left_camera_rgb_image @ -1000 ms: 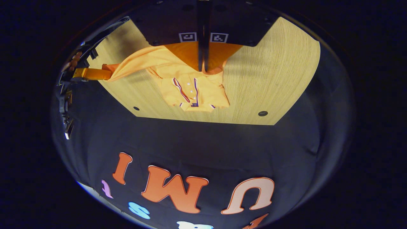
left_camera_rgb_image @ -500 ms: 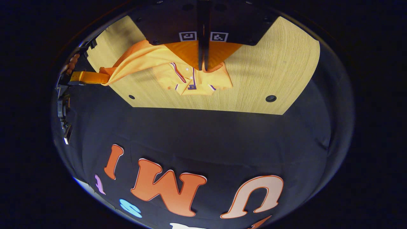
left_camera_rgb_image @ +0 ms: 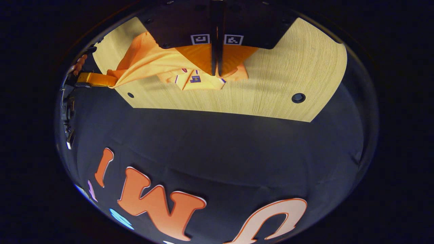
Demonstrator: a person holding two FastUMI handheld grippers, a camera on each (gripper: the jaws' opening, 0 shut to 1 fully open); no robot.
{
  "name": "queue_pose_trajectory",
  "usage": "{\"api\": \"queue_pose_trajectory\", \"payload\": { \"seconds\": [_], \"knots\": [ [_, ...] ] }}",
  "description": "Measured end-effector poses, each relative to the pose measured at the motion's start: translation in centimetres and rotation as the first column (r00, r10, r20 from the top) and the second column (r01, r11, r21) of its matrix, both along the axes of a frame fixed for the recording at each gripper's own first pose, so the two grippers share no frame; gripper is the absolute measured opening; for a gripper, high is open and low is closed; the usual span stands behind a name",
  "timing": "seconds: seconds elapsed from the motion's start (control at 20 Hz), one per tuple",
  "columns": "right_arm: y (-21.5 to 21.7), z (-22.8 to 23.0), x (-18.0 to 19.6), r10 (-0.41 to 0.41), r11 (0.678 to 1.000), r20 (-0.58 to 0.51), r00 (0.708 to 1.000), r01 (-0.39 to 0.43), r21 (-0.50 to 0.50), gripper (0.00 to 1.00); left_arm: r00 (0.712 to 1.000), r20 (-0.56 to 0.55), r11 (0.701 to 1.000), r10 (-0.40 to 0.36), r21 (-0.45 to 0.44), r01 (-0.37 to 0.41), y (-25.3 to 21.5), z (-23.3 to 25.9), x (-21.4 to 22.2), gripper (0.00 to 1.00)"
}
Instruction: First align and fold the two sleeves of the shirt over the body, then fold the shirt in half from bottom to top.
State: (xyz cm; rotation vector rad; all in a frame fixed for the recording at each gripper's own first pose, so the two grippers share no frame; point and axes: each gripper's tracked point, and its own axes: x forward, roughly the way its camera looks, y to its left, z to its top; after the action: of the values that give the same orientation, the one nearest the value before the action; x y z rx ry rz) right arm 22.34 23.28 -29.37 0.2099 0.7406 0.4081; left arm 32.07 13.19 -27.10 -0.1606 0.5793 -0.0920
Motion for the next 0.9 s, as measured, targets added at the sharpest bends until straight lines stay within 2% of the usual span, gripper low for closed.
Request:
{"api": "queue_pose_trajectory", "payload": {
  "seconds": [0.15,0.45,0.6,0.7,0.75,0.8,0.9],
  "knots": [
    [0.8,-1.3,2.2,-0.001,1.0,-0.016,1.0,0.001,-0.016,0.06,1.0,-0.016,0.999,0.023,-0.024,-0.023,1.0,-1.2,2.3,0.01],
    [2.0,-5.2,5.8,-0.01,0.997,-0.063,0.998,0.005,-0.076,0.06,0.997,-0.075,1.0,0.019,0.013,-0.018,2.0,-5.1,5.7,0.01],
    [2.7,-6.8,6.7,-0.017,0.997,-0.11,0.994,0.009,-0.073,0.06,0.996,-0.082,0.998,0.019,0.053,-0.014,2.4,-6.4,6.9,0.01],
    [2.7,-7.8,7.0,-0.03,0.997,-0.145,0.989,0.019,-0.075,0.1,0.996,-0.093,0.999,0.001,0.054,0.004,1.7,-7.1,7.4,0.03],
    [2.6,-7.9,7.0,-0.037,0.997,-0.151,0.988,0.026,-0.076,0.2,0.995,-0.096,0.998,0.007,0.063,-0.001,1.8,-7.2,7.3,0.07],
    [2.5,-7.8,7.1,-0.04,0.996,-0.144,0.989,0.028,-0.084,0.28,0.995,-0.101,0.997,0.013,0.072,-0.006,1.8,-7.3,7.4,0.22],
    [2.0,-7.0,6.8,-0.028,0.994,-0.114,0.993,0.015,-0.111,0.62,0.996,-0.082,0.997,0.036,0.07,-0.03,2.0,-6.0,6.9,0.51]
  ]
}}
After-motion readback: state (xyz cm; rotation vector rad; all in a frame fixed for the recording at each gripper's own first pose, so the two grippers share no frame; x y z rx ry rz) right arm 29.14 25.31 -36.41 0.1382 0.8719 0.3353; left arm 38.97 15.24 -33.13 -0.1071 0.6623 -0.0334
